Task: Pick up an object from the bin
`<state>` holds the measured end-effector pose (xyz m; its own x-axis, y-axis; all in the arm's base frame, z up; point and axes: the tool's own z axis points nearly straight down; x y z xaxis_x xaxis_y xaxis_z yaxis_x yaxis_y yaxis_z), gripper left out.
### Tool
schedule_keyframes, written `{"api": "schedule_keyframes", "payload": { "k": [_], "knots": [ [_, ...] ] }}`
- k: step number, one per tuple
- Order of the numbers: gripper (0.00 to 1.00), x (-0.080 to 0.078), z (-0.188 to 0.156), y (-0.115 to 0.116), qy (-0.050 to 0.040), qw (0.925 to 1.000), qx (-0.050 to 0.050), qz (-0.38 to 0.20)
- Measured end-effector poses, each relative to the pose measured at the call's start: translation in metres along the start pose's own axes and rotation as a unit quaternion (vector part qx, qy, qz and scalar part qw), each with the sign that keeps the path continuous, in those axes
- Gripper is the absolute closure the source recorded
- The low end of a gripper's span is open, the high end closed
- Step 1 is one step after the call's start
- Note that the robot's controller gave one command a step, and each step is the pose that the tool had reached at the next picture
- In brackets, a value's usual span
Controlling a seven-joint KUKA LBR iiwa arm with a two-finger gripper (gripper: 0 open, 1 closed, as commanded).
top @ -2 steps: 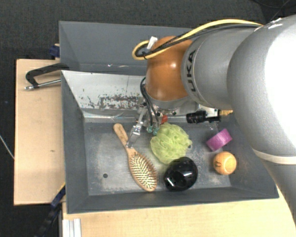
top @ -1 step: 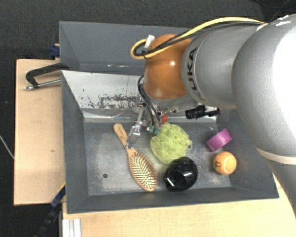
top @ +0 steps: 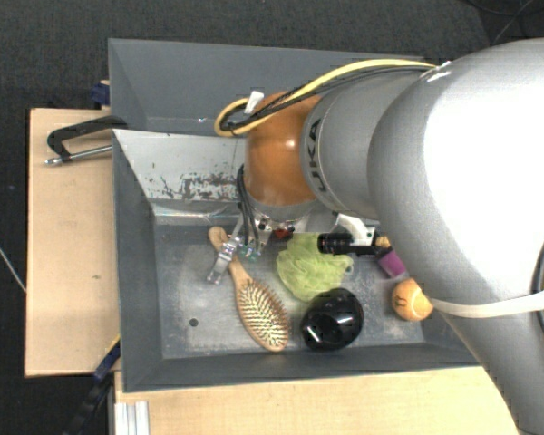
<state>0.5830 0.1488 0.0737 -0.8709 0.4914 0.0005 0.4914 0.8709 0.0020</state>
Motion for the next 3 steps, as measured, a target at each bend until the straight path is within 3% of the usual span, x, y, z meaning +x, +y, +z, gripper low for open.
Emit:
{"api": "schedule_keyframes", "payload": {
  "k": [1,3],
  "knots": [
    [1.00,-0.0182,-0.0015,-0.0001,-0.0080,0.9971,-0.006,-0.075],
    [1.00,-0.0171,-0.0048,-0.0005,-0.0057,0.9972,-0.004,-0.075]
  ]
}}
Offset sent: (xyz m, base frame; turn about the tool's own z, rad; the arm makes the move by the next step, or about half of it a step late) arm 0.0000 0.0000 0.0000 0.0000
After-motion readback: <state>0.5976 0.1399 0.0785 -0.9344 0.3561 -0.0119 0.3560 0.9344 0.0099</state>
